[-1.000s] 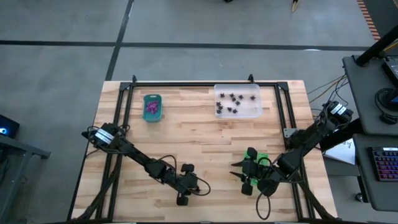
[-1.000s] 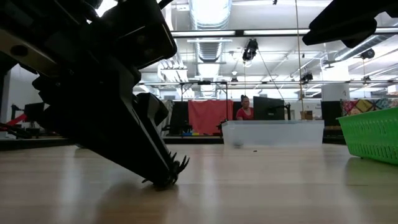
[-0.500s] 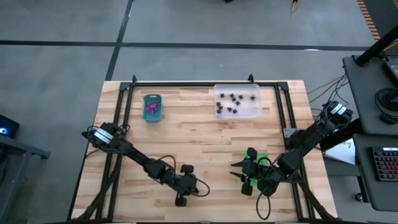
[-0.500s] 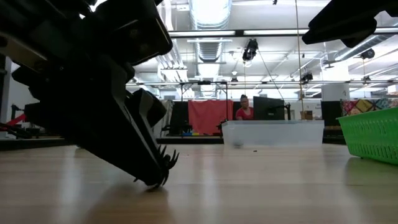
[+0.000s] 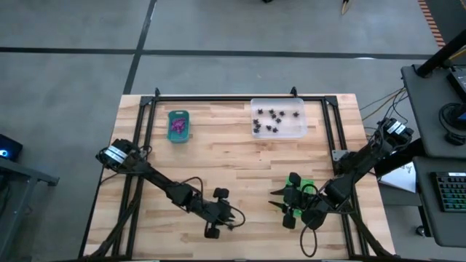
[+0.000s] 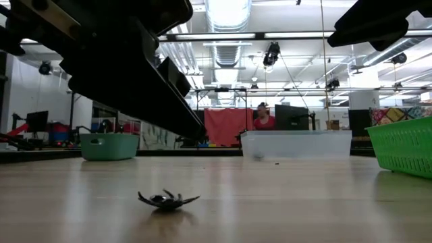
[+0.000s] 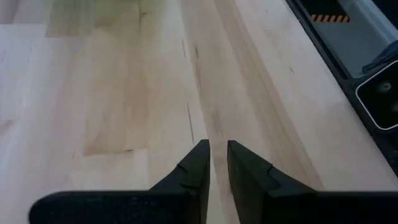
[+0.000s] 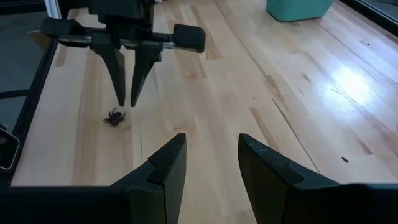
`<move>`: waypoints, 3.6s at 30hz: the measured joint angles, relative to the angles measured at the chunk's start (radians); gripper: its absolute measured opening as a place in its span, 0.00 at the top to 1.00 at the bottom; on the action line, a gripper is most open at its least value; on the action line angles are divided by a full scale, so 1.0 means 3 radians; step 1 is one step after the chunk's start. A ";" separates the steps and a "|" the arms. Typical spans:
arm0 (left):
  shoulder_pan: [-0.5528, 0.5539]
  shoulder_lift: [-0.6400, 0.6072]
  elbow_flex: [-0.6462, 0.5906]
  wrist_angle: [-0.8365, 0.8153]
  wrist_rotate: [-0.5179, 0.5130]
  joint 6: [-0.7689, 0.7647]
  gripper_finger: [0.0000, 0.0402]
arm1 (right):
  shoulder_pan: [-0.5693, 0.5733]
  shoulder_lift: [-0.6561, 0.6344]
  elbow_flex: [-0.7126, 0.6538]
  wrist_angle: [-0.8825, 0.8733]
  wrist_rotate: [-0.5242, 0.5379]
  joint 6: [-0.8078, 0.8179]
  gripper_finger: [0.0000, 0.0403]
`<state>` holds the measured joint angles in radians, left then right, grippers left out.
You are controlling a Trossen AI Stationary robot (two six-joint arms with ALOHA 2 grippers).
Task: Sort Halloween decoration
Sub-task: Put the black spider toy into the white bin
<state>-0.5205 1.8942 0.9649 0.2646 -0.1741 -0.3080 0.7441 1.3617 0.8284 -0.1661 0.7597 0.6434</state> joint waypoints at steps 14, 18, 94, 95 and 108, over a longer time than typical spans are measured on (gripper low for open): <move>-0.0051 -0.0015 0.0001 -0.0031 0.0360 -0.0002 0.91 | -0.0003 0.0140 0.0003 0.0433 -0.0001 -0.0301 0.66; -0.0102 -0.0014 0.0001 -0.0042 0.0360 0.0005 0.91 | -0.0006 0.0324 0.0003 0.0855 -0.0003 -0.0594 0.66; -0.0251 0.0329 -0.0126 0.0196 -0.0264 -0.0087 0.91 | -0.0598 0.2580 0.1659 0.0800 -0.1051 -0.2693 0.74; -0.0251 0.0330 -0.0126 0.0202 -0.0263 -0.0082 0.91 | -0.0609 0.2580 0.1658 0.0800 -0.1070 -0.2705 0.76; -0.0250 0.0299 -0.0132 0.0218 -0.0261 -0.0047 0.91 | -0.0623 0.2562 0.1653 0.0778 -0.1082 -0.2745 0.97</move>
<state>-0.5955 1.9838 0.9253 0.3299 -0.2523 -0.3222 0.5571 2.1303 1.3243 0.0673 0.4351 -0.1803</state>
